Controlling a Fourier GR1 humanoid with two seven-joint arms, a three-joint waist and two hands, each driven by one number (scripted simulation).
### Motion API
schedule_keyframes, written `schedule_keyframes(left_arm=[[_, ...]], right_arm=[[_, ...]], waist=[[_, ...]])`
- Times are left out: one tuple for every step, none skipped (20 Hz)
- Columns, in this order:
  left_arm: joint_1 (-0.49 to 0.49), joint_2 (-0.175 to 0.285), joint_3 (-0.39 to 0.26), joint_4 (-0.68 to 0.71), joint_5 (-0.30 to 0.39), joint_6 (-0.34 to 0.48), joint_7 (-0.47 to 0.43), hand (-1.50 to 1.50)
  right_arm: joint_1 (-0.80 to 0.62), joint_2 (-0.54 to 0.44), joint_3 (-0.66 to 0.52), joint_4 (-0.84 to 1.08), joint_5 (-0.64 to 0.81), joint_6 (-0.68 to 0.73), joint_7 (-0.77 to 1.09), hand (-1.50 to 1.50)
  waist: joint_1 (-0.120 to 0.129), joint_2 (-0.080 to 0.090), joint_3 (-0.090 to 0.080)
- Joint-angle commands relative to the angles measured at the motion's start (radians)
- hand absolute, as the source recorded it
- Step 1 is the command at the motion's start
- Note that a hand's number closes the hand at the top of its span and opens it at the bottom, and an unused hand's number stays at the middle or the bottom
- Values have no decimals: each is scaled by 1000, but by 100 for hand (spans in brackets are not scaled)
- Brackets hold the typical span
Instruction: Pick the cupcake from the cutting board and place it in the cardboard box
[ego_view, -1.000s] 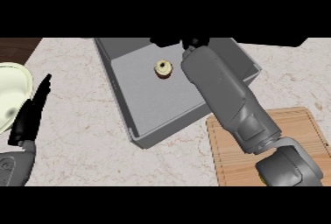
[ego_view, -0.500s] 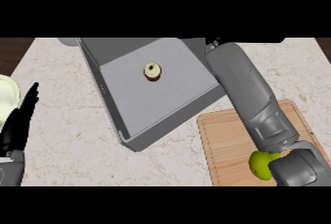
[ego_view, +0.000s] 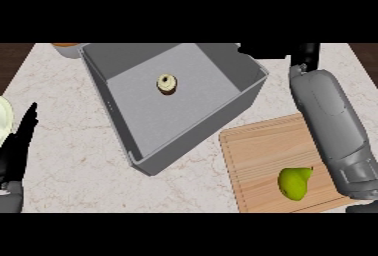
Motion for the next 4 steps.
schedule_keyframes(left_arm=[[4, 10, 27, 34, 3, 1, -25, 0], [-34, -10, -8, 12, -25, 17, 30, 0], [17, -30, -20, -52, -21, 15, 47, 0], [11, 16, 12, -77, 13, -25, 69, 0]], right_arm=[[185, -65, 35, -214, -17, 110, 54, -150], [217, -74, 53, -291, -18, 131, 88, -150], [243, -125, 39, -294, -26, 176, 99, -150], [308, -155, 31, -340, -56, 227, 68, -150]], waist=[[-12, -3, -1], [-21, -5, 0], [-5, -2, 0], [-13, -6, 0]])
